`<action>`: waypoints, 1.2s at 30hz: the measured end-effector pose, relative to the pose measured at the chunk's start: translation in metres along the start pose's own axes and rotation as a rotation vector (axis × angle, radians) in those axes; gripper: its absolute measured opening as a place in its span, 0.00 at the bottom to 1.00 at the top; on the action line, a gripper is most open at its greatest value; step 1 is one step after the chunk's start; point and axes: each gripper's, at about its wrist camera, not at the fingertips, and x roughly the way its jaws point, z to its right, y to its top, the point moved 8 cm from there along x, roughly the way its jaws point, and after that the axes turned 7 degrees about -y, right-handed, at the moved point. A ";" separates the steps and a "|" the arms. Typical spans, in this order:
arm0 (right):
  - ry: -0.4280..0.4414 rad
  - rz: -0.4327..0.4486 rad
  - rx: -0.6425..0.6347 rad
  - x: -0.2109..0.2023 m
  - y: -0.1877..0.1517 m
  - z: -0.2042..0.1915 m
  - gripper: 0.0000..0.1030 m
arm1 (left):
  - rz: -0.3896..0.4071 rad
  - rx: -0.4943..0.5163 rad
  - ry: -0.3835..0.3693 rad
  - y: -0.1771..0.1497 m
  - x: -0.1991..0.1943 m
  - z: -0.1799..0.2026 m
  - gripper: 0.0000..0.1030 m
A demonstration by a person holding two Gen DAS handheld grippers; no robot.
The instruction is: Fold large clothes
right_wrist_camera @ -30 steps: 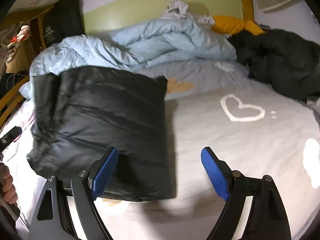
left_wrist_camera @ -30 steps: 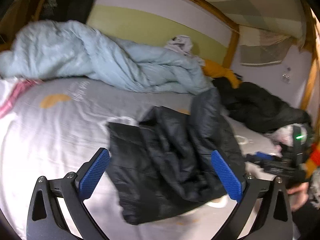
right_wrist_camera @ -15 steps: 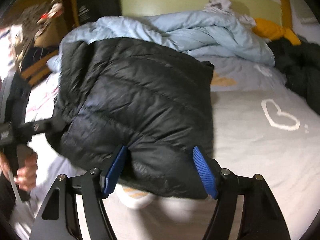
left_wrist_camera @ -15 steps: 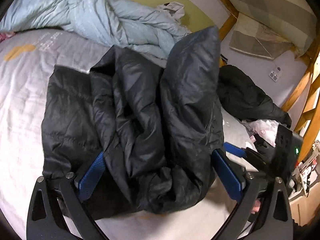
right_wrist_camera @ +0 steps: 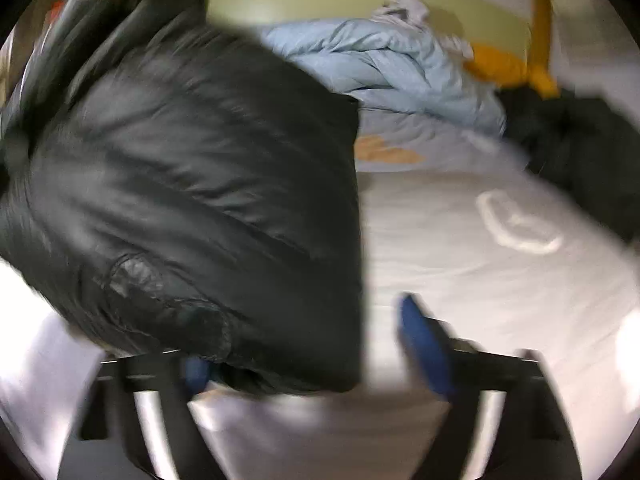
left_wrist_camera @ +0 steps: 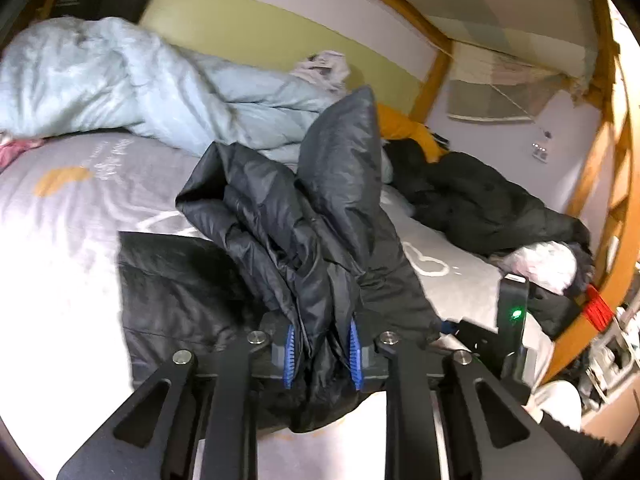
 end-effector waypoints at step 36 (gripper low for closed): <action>0.149 0.080 -0.001 -0.046 0.055 -0.032 0.48 | -0.131 -0.021 0.488 -0.040 -0.004 -0.084 0.52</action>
